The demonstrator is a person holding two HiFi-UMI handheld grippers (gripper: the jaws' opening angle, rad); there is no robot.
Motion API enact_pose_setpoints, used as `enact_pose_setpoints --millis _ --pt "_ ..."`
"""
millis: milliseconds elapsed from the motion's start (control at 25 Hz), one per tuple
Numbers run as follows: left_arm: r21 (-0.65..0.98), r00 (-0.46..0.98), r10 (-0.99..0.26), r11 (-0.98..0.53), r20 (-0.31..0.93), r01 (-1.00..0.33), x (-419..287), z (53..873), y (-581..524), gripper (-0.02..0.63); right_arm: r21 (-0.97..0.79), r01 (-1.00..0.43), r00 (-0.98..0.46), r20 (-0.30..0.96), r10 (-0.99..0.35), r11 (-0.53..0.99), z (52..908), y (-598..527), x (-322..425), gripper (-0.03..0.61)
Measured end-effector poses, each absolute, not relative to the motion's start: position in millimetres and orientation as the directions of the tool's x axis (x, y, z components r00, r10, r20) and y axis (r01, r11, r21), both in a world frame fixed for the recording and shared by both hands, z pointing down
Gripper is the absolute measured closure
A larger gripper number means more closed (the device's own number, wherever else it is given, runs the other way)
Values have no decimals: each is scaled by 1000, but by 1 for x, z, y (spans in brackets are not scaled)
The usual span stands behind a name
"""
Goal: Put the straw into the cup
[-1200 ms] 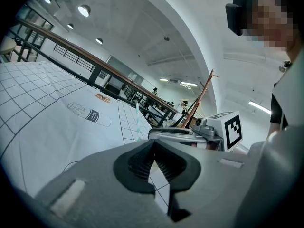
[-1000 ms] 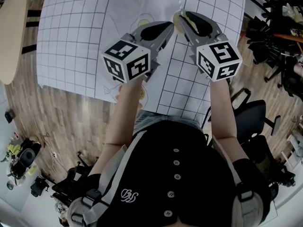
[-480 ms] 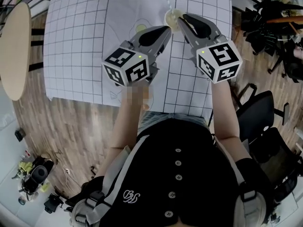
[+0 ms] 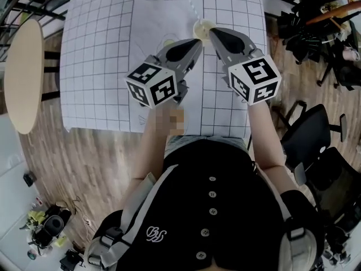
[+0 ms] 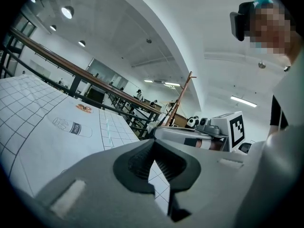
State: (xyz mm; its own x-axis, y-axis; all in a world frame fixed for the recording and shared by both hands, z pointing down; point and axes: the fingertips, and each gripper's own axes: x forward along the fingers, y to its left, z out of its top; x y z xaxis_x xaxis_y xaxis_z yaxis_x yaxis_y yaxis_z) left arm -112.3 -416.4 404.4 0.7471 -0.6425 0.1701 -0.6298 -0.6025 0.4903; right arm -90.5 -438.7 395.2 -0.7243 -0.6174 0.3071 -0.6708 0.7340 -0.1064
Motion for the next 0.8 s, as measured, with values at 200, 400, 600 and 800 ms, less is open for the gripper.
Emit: enact_pose_setpoints --millis 200,400,600,800 --pt "467 780 -605 -650 159 -599 -111 388 -400 615 -81 -694 -703 288 -650 715 379 -424 -90 580" --pt "470 793 -598 -670 116 -574 -104 374 -385 615 -72 -681 -717 274 -642 729 368 -402 -85 580" --pt "464 802 -594 -693 64 -551 -120 352 -377 615 -87 -686 -712 281 -643 722 353 -392 -97 580" --pt "441 808 -589 -718 26 -538 -115 337 -373 615 -179 -674 -737 223 -638 717 339 -388 -89 580"
